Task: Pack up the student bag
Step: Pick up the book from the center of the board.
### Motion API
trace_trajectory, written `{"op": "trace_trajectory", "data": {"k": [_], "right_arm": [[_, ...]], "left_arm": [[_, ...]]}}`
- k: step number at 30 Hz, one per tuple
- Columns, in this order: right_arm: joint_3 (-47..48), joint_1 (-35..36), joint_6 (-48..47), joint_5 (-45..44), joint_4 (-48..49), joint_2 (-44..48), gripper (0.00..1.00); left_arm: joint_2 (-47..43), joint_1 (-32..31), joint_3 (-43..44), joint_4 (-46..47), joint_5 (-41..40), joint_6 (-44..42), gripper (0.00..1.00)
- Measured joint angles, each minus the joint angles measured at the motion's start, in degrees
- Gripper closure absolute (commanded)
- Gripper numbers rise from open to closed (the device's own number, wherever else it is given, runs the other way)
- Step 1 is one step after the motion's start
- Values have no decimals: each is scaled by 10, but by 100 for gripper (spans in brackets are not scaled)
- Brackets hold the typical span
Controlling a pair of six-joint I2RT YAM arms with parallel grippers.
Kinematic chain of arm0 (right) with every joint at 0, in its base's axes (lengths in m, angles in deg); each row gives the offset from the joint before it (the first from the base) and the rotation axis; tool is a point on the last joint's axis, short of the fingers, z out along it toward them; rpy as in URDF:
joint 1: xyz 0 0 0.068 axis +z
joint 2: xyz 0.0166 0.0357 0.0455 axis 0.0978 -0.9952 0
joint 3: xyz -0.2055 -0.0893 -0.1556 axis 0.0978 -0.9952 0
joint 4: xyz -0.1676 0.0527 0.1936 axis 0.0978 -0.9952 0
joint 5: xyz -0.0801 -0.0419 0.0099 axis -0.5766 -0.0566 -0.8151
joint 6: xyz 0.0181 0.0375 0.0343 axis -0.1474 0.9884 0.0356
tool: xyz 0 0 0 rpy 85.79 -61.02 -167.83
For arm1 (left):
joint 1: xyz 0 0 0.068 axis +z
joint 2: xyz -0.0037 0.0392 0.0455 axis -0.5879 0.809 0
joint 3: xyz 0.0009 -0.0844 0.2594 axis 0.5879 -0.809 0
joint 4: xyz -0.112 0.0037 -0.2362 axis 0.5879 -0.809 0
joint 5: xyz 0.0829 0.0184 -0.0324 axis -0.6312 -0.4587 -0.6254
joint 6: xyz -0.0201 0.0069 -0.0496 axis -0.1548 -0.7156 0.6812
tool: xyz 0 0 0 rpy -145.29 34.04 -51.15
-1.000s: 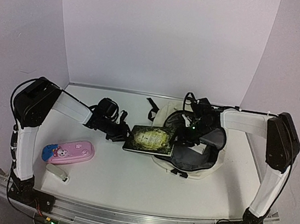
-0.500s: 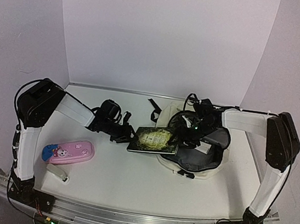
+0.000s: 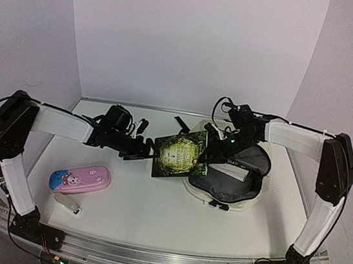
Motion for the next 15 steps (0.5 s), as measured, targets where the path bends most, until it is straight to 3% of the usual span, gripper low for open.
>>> {"op": "trace_trajectory", "data": {"k": [2, 7, 11, 15], "right_arm": [[12, -1, -38, 1, -34, 2, 100], [45, -4, -146, 16, -132, 7, 100], [85, 5, -234, 23, -218, 8, 100], [125, 41, -316, 18, -295, 8, 100]], "left_arm": [[-63, 0, -7, -37, -7, -32, 1], [-199, 0, 4, -116, -3, -109, 0], [-236, -1, 22, -177, 19, -160, 2], [-238, -2, 33, -230, 49, -198, 9]]}}
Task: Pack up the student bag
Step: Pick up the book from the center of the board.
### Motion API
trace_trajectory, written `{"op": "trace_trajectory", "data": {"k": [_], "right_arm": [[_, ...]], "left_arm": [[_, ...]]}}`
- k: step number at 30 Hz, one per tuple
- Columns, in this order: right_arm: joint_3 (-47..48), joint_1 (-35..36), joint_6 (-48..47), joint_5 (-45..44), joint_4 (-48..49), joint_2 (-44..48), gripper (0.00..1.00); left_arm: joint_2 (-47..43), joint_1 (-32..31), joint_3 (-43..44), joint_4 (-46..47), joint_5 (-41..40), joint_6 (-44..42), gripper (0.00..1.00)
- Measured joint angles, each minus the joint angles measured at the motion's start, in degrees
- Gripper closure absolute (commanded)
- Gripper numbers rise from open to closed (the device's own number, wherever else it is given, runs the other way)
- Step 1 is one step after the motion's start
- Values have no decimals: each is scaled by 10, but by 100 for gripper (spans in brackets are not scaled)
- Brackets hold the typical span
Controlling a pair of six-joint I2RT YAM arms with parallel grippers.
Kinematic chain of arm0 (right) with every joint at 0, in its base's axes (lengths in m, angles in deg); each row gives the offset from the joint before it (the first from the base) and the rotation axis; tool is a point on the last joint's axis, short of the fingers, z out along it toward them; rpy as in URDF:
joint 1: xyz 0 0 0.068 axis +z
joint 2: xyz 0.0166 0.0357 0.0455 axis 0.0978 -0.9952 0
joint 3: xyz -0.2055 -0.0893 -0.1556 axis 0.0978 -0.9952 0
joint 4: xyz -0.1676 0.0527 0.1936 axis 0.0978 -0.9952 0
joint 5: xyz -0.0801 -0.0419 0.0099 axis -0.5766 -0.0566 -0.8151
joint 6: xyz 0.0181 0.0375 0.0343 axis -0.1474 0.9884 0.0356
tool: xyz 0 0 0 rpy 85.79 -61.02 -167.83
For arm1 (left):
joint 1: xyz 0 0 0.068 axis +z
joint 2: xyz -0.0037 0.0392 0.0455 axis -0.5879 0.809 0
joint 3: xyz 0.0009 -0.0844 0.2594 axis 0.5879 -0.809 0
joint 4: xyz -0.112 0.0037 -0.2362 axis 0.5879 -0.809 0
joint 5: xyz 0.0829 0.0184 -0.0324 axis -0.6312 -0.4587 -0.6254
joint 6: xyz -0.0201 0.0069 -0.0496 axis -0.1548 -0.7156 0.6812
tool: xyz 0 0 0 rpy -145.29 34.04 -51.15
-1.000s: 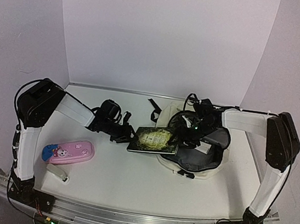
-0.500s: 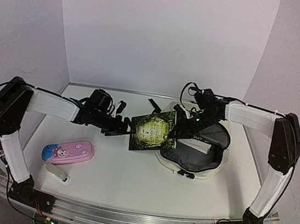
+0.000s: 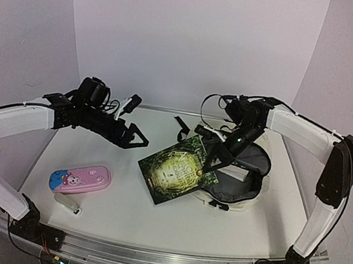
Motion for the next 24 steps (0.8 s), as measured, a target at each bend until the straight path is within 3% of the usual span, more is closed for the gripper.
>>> {"op": "trace_trajectory", "data": {"k": [6, 15, 22, 24], "right_arm": [[25, 68, -70, -6, -68, 0, 100], [61, 84, -131, -30, -116, 0, 100], [87, 96, -161, -34, -122, -5, 98], [95, 98, -170, -35, -123, -9, 98]], "left_arm": [[25, -17, 32, -51, 51, -41, 20], [72, -77, 32, -58, 137, -53, 39], [99, -98, 25, -30, 180, -51, 63], [99, -98, 19, -15, 195, -46, 76]]}}
